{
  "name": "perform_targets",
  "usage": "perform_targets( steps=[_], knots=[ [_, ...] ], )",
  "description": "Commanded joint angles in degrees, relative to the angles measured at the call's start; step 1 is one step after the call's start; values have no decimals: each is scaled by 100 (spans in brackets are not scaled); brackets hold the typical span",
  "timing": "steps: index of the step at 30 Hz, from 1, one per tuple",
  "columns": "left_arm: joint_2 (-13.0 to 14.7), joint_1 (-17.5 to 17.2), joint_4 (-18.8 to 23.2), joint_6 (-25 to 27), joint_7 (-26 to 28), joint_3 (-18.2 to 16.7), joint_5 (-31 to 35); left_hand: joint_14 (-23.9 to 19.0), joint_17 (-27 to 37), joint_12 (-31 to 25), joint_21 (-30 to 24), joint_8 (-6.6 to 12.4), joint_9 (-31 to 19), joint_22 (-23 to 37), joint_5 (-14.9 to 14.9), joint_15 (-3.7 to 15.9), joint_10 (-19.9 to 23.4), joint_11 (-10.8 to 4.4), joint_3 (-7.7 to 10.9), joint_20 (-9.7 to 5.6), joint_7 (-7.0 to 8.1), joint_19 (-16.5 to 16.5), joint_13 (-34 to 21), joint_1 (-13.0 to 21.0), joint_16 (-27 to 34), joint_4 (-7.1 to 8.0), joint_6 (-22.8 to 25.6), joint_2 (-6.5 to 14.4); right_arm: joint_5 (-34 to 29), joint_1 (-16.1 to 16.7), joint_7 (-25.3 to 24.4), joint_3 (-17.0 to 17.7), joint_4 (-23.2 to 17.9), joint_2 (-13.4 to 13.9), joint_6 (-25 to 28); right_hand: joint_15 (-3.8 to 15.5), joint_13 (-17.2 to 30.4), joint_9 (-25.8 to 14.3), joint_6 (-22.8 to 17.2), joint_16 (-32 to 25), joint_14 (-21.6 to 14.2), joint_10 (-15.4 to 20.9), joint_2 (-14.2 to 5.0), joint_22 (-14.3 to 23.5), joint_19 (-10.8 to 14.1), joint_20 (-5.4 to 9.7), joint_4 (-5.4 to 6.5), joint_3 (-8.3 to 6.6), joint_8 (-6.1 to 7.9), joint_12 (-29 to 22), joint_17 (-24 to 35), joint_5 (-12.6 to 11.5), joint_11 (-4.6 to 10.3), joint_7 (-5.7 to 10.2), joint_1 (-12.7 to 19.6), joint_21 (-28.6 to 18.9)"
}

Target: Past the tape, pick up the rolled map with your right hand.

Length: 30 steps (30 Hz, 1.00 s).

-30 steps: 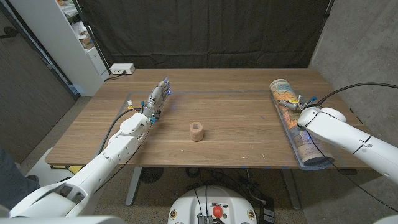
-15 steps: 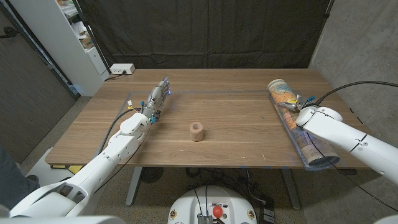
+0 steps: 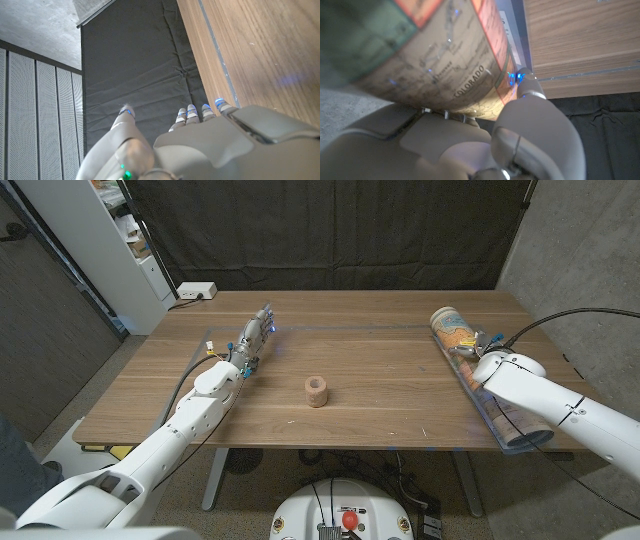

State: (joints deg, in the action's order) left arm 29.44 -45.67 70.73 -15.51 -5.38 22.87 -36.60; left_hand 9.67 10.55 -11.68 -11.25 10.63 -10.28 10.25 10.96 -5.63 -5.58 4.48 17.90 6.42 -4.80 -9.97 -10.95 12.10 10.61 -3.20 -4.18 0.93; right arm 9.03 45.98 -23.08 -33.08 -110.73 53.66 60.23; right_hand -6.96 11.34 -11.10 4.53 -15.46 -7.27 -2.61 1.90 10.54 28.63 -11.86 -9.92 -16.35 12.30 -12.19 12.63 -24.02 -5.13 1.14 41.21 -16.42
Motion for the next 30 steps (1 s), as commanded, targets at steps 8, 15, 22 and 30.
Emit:
perform_targets(
  steps=[8,15,22,30],
  knots=[
    [-53,59,-72,-1,-15,37,21,15,6,-51,-36,33,-7,30,-22,-11,24,-16,-9,47,-17,-210,-13,3,35,-42,35,31,-179,200,-173,162,14,-74,-294,150,35,-23,-199,-252,-562,252,-46,-4,955,83,57,-163,29,-67,167,182,4,50,428,-262],
    [-36,21,-20,26,21,30,17,18,6,-50,-34,34,-7,30,-22,-11,23,-21,-11,61,-12,-216,-14,0,34,-46,40,33,-218,286,-233,226,-5,-92,-365,234,44,-27,-267,-401,-861,389,-52,-23,1482,354,81,-208,12,-88,304,298,32,56,576,-382],
    [-29,-4,0,12,19,21,7,17,6,-52,-36,32,-8,30,-22,-10,26,-21,-12,62,-9,-211,-14,-2,34,-48,37,33,-288,322,-272,250,-96,-87,-354,290,53,-28,-404,-475,-995,619,-88,-27,1548,445,70,-256,43,-163,378,343,48,76,698,-367],
    [-10,-16,23,20,10,14,0,16,7,-51,-33,33,-8,30,-22,-8,26,-24,-14,70,-3,-218,-15,-4,34,-52,42,35,-356,374,-320,294,-250,-78,-307,319,133,-29,-603,-573,-1136,1043,-122,-28,1650,526,97,-290,83,-332,506,421,122,104,796,-344]
  ],
)
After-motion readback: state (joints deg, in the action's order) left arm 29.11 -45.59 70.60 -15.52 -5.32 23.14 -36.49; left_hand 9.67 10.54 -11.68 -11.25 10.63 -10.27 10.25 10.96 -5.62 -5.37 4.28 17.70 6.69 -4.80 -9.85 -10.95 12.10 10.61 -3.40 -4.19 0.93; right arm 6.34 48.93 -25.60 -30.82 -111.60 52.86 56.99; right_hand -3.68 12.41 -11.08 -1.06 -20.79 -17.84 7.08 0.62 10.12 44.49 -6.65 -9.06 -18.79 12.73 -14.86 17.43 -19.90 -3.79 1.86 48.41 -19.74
